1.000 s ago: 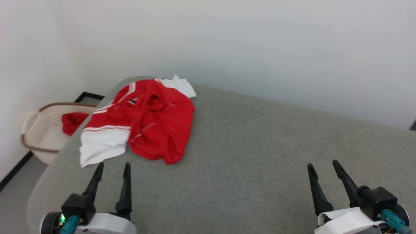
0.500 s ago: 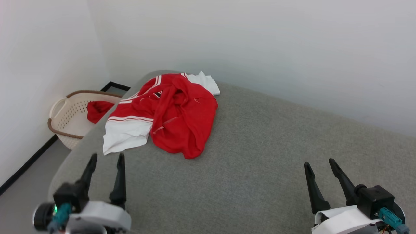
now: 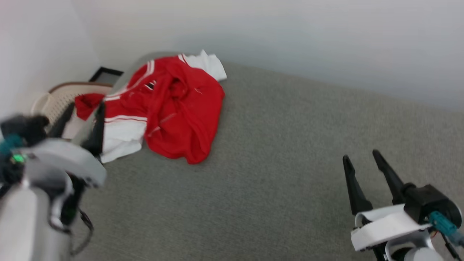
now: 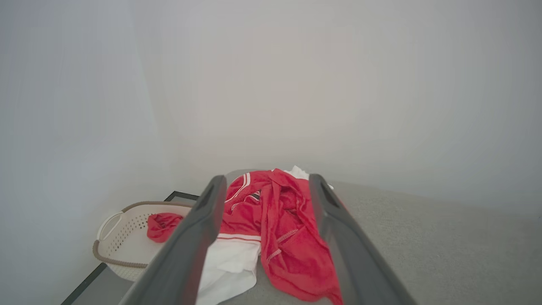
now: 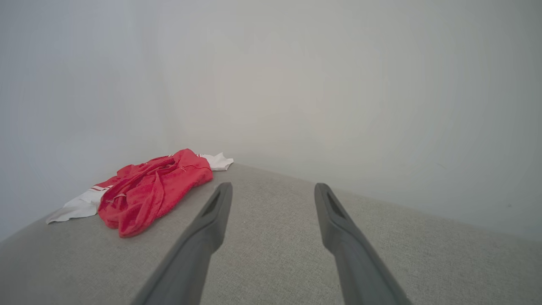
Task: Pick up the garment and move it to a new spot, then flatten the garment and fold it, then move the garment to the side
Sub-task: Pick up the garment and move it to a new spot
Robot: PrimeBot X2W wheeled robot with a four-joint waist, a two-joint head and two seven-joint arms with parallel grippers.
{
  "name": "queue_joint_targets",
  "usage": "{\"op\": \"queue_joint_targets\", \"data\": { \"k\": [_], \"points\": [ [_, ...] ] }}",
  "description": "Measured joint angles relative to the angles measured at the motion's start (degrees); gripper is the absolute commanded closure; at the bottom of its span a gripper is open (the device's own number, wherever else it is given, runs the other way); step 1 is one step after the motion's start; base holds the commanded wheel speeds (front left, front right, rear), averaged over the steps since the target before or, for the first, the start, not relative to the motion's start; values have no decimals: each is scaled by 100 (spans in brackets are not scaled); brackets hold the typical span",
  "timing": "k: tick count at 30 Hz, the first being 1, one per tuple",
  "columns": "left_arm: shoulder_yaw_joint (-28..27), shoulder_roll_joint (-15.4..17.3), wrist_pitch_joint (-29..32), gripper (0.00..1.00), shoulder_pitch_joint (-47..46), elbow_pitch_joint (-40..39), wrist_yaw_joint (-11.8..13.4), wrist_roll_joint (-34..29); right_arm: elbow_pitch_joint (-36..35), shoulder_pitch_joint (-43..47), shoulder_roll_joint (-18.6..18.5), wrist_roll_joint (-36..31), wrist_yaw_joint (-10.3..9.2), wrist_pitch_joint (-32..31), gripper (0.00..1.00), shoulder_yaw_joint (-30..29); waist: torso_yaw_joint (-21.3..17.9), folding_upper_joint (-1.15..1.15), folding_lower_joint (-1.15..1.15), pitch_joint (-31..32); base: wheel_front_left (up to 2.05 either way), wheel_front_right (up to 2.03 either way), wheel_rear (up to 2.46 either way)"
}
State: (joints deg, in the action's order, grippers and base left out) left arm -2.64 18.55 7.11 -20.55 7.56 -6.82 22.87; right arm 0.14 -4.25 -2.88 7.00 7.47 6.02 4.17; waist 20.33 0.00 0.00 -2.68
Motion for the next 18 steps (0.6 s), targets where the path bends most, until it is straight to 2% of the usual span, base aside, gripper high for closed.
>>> {"op": "queue_joint_targets", "data": {
  "k": [9,18],
  "points": [
    [-24,643,1090,0,-1446,730,-33,812,-243,-425,-167,-48,0,-67,0,19,-381,0,0,-888,0,0,0],
    [-9,1162,1989,0,-2414,1974,-48,1254,-497,-750,-325,-40,0,-110,0,78,-849,0,0,-1745,0,0,0]
  ]
}}
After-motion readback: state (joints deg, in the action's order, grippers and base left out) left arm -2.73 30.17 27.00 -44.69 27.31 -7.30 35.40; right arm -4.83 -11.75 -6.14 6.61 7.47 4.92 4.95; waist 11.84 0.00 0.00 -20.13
